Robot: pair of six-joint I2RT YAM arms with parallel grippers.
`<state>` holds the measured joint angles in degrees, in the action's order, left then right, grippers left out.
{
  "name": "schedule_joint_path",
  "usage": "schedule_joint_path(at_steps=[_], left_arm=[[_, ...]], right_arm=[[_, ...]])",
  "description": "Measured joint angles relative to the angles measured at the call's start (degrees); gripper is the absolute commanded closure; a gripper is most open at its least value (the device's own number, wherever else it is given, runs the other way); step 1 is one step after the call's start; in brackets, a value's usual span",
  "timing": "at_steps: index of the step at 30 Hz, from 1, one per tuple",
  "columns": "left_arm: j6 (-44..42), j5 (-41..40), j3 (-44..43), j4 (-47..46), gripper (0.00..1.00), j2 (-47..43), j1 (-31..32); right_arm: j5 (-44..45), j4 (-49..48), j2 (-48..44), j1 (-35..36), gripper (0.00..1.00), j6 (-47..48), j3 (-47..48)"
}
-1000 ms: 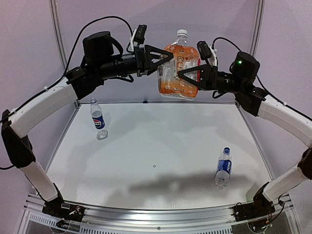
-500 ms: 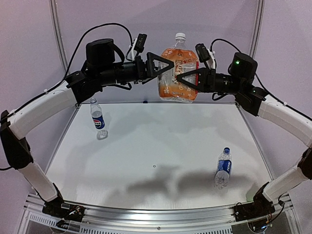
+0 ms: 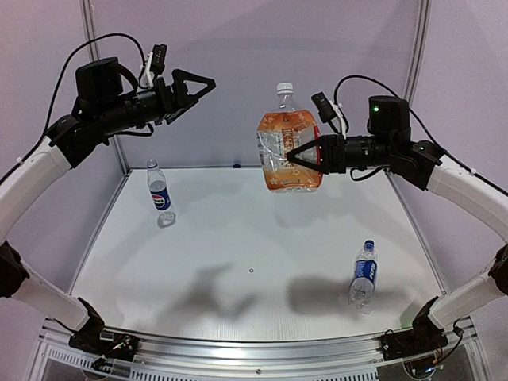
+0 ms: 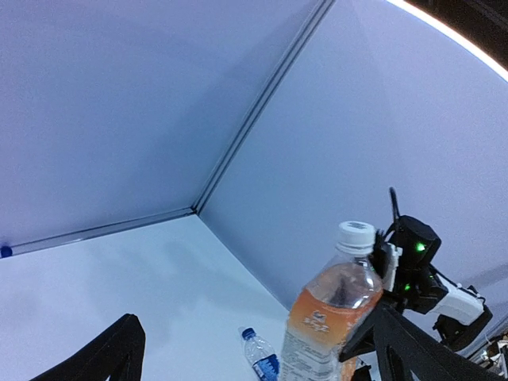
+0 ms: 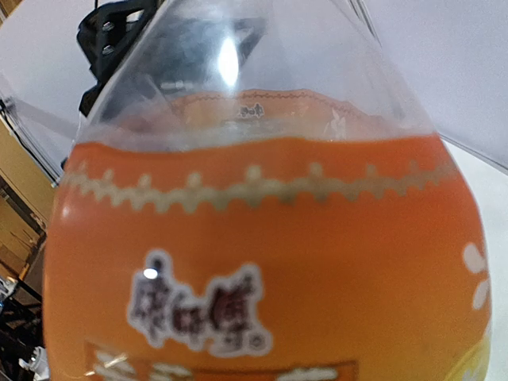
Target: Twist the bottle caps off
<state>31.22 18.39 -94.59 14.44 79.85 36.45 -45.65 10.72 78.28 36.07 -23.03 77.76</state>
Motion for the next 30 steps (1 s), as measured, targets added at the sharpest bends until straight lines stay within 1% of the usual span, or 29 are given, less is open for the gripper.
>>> schedule_joint_path(at_steps=[1, 3, 6, 11, 20, 24, 30], left_arm=[[0.00, 1.40, 2.12, -0.79, 0.01, -0.79, -1.51], [-0.90, 2.69, 3.74, -0.61, 0.01, -0.87, -2.56], [-2.91, 6.56, 3.23, 1.01, 0.01, 0.76, -1.75], [-3.67, 14.14, 1.18, 0.81, 0.02, 2.80, -0.94], [-3.41, 21.66, 0.17, -0.85, 0.17, 4.09, 0.20], [-3.13, 22.99, 0.17, -1.11, 0.22, 4.92, 0.96], [-2.73, 24.24, -0.46, -1.09, 0.31, 6.60, 1.99]], right_arm=[[0.48, 0.87, 0.00, 0.46, 0.70, 1.01, 0.00], [0.98, 2.45, 0.00, 1.33, 0.72, 2.47, 0.00], [1.11, 3.45, 0.13, 2.80, 0.74, 4.22, 0.00], [-0.61, 4.00, 2.23, 4.72, 0.74, 5.57, 0.81], [-3.02, 5.75, 6.73, 8.66, 0.75, 6.88, 2.45], [-3.76, 5.66, 7.02, 8.94, 0.75, 6.67, 2.45], [-4.09, 5.25, 7.04, 9.31, 0.76, 6.38, 2.78]])
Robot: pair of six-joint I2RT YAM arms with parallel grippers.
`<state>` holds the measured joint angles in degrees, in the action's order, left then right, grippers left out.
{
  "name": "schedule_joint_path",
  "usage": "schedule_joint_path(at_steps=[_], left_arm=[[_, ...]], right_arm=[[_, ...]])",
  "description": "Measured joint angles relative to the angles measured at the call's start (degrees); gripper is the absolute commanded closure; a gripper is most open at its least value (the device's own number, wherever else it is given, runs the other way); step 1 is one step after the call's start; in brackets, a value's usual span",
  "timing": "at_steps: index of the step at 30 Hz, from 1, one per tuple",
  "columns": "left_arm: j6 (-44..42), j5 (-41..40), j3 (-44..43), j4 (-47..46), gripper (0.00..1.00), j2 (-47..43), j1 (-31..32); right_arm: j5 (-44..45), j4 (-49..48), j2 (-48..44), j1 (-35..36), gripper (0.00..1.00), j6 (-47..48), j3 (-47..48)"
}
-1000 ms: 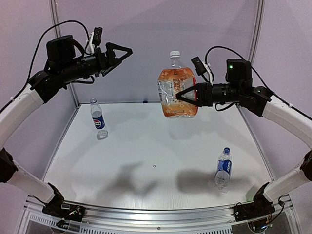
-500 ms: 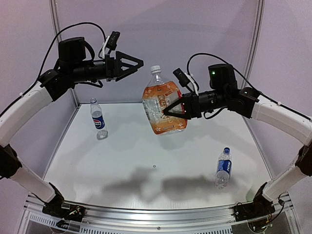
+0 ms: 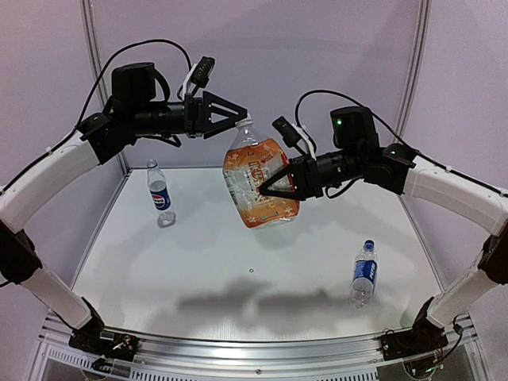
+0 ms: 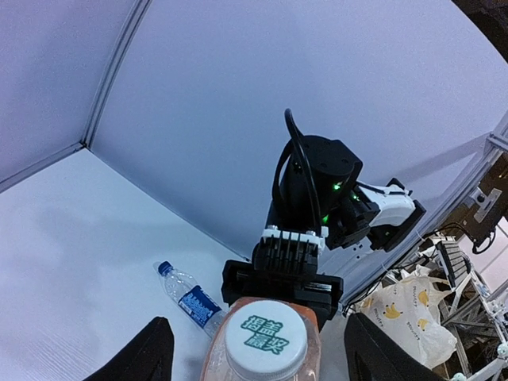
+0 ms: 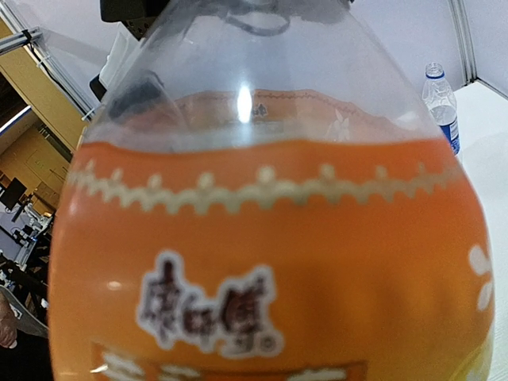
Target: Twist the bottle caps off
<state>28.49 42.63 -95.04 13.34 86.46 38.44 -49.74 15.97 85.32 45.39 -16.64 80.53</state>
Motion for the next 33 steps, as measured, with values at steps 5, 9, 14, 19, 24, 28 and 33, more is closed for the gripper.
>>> schedule_joint_path(at_steps=[5, 9, 14, 19, 24, 28, 33], left_arm=[[0.39, 1.44, -2.82, 0.11, 0.39, 2.27, 0.24], [0.92, 2.54, -5.05, 0.33, 0.48, 3.45, 0.26], [0.96, 3.78, -7.89, 1.77, 0.49, 4.79, 0.35], [0.83, 4.24, -8.50, 3.26, 0.48, 5.66, 0.48], [0.57, 4.33, -8.50, 5.25, 0.52, 6.23, 0.57], [0.00, 4.33, -8.50, 6.19, 0.57, 6.32, 0.57], [-0.35, 4.33, -8.50, 6.23, 0.42, 6.32, 0.61]], right_arm=[[0.09, -0.13, 0.02, 0.52, 0.76, -0.11, 0.00], [0.24, -0.13, 0.04, 0.81, 0.76, -0.11, 0.00], [1.01, -0.17, 0.07, 0.90, 0.77, -0.11, 0.00], [1.46, -0.37, 0.07, 0.90, 0.77, -0.11, 0.00], [1.95, -0.42, 0.07, 0.90, 0.77, -0.11, 0.00], [2.05, -0.42, 0.07, 0.90, 0.77, -0.11, 0.00], [2.08, -0.42, 0.07, 0.90, 0.77, -0.11, 0.00]])
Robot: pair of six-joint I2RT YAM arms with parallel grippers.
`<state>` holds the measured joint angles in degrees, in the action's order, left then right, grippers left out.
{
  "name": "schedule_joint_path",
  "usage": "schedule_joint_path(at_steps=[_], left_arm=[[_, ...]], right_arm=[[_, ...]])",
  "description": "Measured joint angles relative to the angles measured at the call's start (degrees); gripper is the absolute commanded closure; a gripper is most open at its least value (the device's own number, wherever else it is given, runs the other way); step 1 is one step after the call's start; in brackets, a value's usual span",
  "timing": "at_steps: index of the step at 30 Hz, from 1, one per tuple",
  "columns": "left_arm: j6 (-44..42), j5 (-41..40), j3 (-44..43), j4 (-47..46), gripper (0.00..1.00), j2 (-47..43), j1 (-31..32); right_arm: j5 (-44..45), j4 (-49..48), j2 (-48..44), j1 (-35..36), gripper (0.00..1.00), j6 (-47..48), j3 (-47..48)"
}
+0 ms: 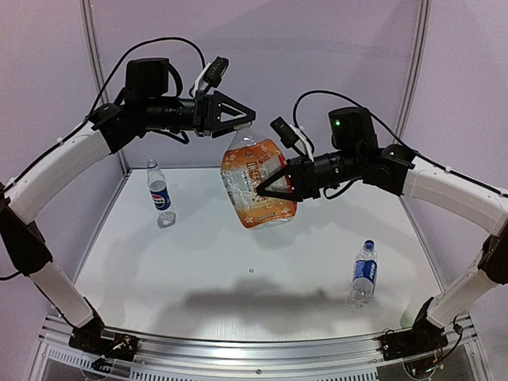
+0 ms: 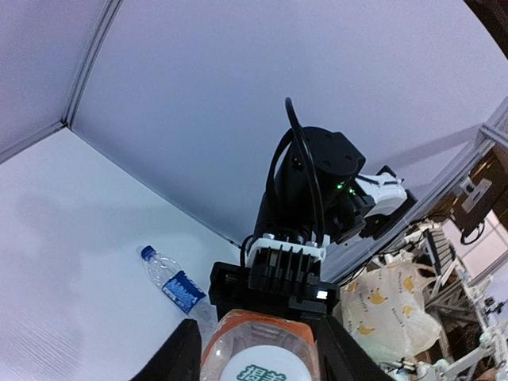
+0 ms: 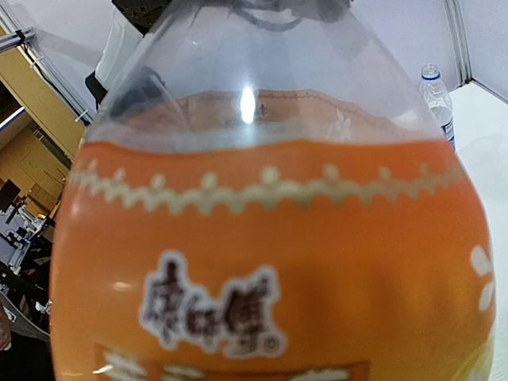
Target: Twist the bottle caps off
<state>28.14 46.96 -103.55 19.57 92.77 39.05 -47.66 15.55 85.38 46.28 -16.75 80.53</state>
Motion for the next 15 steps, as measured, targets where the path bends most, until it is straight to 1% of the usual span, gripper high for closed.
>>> schedule_joint_path(at_steps=[3, 5, 10, 15], left_arm=[[-0.15, -0.09, 0.00, 0.09, 0.33, -0.04, 0.00], [-0.22, -0.24, 0.02, 0.17, 0.32, -0.09, 0.00], [-0.15, -0.63, 0.02, 0.20, 0.38, -0.48, 0.00], [-0.35, -0.92, 0.02, 0.20, 0.47, -1.42, 0.00]], right_arm=[[0.00, 0.02, 0.00, 0.00, 0.78, 0.00, 0.00], [0.04, 0.02, 0.00, 0.00, 0.78, 0.00, 0.00], [0.17, 0.02, 0.02, 0.02, 0.78, 0.00, 0.02], [0.24, 0.04, 0.02, 0.13, 0.78, 0.02, 0.11]])
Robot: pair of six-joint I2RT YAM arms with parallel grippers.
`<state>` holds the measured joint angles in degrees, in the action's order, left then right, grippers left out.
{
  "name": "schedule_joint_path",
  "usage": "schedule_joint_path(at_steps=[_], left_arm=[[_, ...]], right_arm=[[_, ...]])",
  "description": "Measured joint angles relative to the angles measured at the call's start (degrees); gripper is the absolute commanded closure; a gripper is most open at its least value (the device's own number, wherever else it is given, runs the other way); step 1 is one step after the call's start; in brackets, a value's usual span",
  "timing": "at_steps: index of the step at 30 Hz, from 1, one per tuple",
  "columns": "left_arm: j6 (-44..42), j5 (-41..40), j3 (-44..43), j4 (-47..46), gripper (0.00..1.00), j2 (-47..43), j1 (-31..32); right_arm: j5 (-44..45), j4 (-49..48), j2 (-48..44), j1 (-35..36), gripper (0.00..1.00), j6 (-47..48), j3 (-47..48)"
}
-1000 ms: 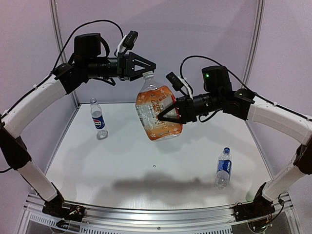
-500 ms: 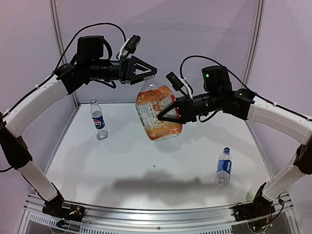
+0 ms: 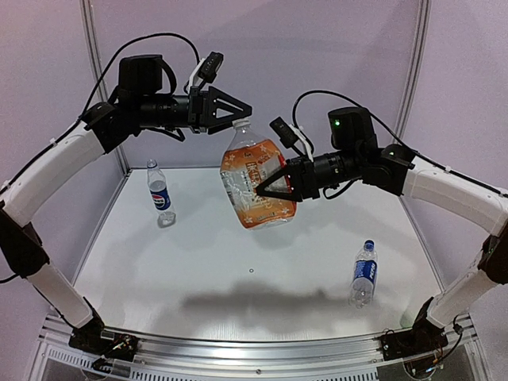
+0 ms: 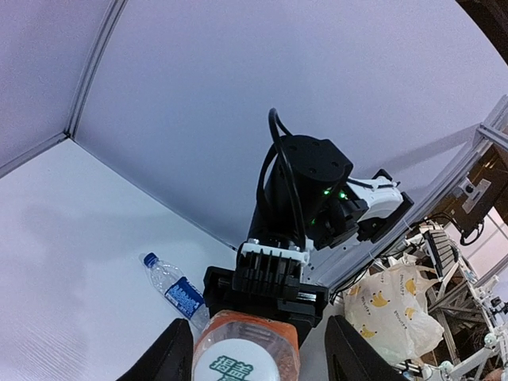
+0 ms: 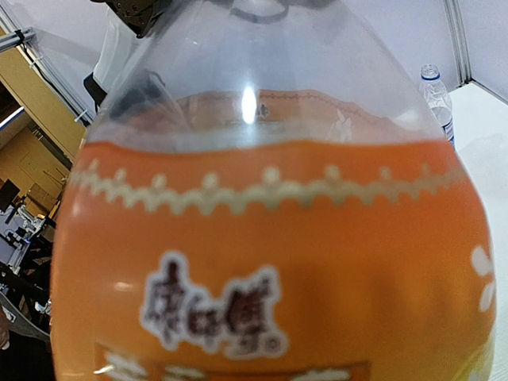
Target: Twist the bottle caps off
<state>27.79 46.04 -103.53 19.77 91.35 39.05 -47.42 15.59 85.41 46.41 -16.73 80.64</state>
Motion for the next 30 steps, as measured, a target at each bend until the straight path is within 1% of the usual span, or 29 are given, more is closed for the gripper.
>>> schedule_joint_path(at_steps=[2, 4, 8, 9, 14, 15, 19, 21, 23, 25, 28, 30], left_arm=[[0.02, -0.02, 0.00, 0.00, 0.53, -0.39, 0.00], [0.02, -0.22, 0.00, 0.07, 0.57, -0.61, -0.02], [-0.26, -0.35, 0.00, 0.09, 0.58, -0.63, -0.04], [-0.28, -0.37, 0.00, 0.11, 0.59, -0.63, -0.04], [-1.01, -1.14, 0.00, 0.66, 0.80, -0.63, -0.04], [-1.16, -1.31, 0.02, 0.74, 0.82, -0.63, -0.04], [-1.31, -2.32, 0.02, 1.60, 0.89, -0.63, 0.00], [-1.31, -3.93, 0.00, 2.75, 0.89, -0.66, 0.04], [-1.33, -6.62, -0.02, 4.37, 0.89, -0.66, 0.04], [-1.31, -10.93, -0.07, 6.27, 0.88, -0.68, 0.00], [-0.87, -19.85, -0.70, 9.81, 0.88, -0.68, -0.07], [0.66, -27.19, -1.22, 12.79, 0.87, -0.72, 0.04]], right_arm=[[0.17, 0.15, 0.17, 0.17, 0.78, 0.07, 0.15], [0.15, 0.24, 0.42, 0.42, 0.78, 0.44, 0.52], [0.20, 0.50, 0.48, 0.59, 0.78, 0.63, 1.07], [0.20, 0.57, 0.48, 0.61, 0.79, 0.63, 1.14], [0.28, 0.63, 0.55, 0.76, 0.79, 0.79, 1.27], [0.33, 0.70, 0.55, 0.79, 0.79, 0.68, 1.29], [1.18, 1.14, 0.55, 0.83, 0.79, 0.79, 1.29], [2.99, 1.77, 0.70, 0.98, 0.81, 1.07, 1.38], [5.77, 3.15, 1.22, 1.14, 0.83, 1.51, 2.14], [10.67, 6.32, 2.95, 1.53, 0.85, 2.62, 4.92], [19.34, 11.93, 7.17, 3.02, 0.87, 5.01, 11.06], [25.83, 14.82, 10.69, 4.39, 0.88, 6.40, 15.54]])
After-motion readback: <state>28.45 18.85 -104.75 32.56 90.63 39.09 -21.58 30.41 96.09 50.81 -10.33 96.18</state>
